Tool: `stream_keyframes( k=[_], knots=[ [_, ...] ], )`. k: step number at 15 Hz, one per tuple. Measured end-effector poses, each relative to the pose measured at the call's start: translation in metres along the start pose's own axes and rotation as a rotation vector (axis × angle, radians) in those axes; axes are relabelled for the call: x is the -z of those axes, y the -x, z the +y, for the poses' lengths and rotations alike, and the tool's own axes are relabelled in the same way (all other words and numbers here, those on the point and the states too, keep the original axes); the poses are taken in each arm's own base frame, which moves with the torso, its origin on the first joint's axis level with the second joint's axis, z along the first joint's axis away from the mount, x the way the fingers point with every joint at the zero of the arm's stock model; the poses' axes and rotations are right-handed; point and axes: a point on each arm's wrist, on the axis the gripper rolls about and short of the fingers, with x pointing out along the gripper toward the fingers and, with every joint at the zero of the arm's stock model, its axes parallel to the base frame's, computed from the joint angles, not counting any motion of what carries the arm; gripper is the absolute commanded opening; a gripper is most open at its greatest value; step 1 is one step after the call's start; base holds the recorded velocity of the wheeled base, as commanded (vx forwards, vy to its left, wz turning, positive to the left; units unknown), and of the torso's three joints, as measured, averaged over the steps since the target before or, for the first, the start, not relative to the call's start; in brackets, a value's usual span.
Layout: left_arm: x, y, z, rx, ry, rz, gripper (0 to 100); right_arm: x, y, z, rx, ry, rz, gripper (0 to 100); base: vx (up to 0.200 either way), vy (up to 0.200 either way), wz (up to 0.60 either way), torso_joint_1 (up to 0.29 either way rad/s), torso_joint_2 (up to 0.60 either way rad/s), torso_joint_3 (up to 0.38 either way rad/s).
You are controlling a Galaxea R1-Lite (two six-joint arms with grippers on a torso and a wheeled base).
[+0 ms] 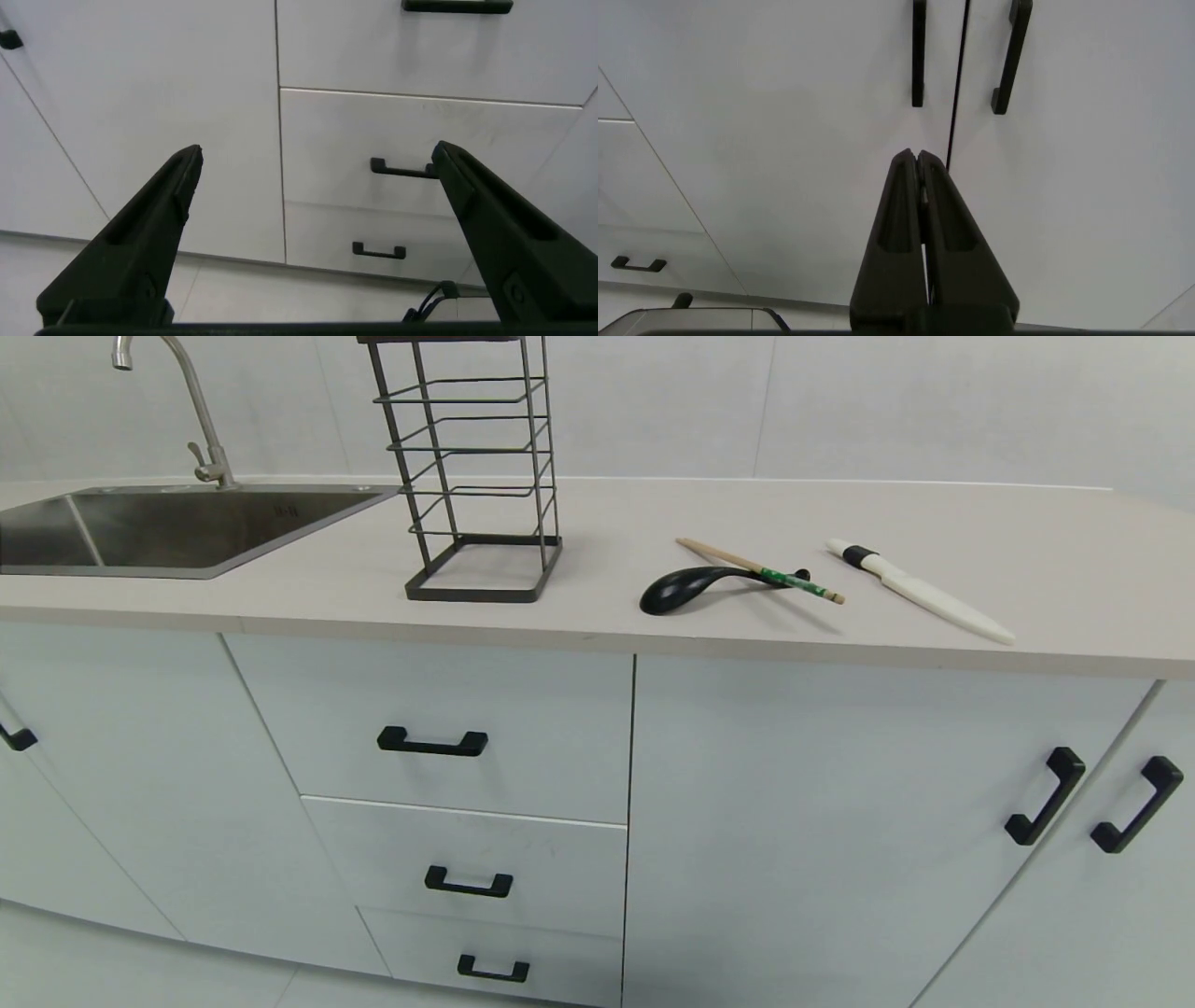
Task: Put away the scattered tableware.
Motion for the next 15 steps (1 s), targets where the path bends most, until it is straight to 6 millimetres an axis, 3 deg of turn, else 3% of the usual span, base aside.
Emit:
stream_keyframes(
  k=[3, 7, 10, 13, 15],
  knots=[
    [-0.003, 0.0, 0.0, 0.011, 0.017, -0.026, 100, 0.0, 0.0, 0.0, 0.0, 0.0, 0.0, 0, 0.0, 0.0, 0.0, 0.0, 0.0, 0.0],
    [-0.055, 0.016, -0.002, 0.057, -0.084, -0.348, 100, 0.0, 0.0, 0.0, 0.0, 0.0, 0.0, 0, 0.0, 0.0, 0.0, 0.0, 0.0, 0.0],
    [-0.059, 0.016, -0.004, 0.167, -0.132, -0.314, 100, 0.0, 0.0, 0.0, 0.0, 0.0, 0.0, 0, 0.0, 0.0, 0.0, 0.0, 0.0, 0.0],
    [-0.054, -0.002, -0.008, 0.329, -0.228, -0.166, 100, 0.0, 0.0, 0.0, 0.0, 0.0, 0.0, 0, 0.0, 0.0, 0.0, 0.0, 0.0, 0.0],
    [-0.05, -0.018, -0.01, 0.431, -0.41, -0.077, 100, 0.0, 0.0, 0.0, 0.0, 0.0, 0.0, 0, 0.0, 0.0, 0.0, 0.0, 0.0, 0.0]
  ],
)
